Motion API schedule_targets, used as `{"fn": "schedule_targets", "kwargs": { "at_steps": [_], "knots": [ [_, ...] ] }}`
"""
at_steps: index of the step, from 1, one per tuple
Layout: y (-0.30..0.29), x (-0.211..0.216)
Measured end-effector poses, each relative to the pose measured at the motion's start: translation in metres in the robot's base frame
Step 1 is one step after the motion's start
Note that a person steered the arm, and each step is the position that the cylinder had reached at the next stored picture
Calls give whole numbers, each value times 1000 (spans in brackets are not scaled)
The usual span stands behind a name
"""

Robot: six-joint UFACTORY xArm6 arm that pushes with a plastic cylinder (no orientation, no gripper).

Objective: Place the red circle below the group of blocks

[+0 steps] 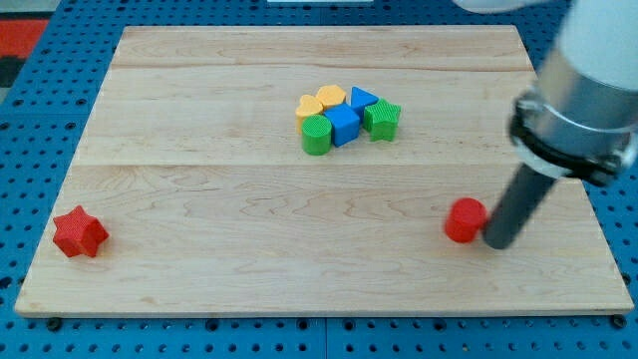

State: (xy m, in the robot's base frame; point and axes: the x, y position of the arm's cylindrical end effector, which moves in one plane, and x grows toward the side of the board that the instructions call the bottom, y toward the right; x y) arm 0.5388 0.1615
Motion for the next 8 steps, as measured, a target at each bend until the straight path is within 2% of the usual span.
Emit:
{"fn": "schedule_targets", "kwargs": {
  "at_steps": [2,4,6,8],
  "knots": [
    [-78,-56],
    [-118,-39],
    [-98,-86],
    [-100,-46]
  ]
}}
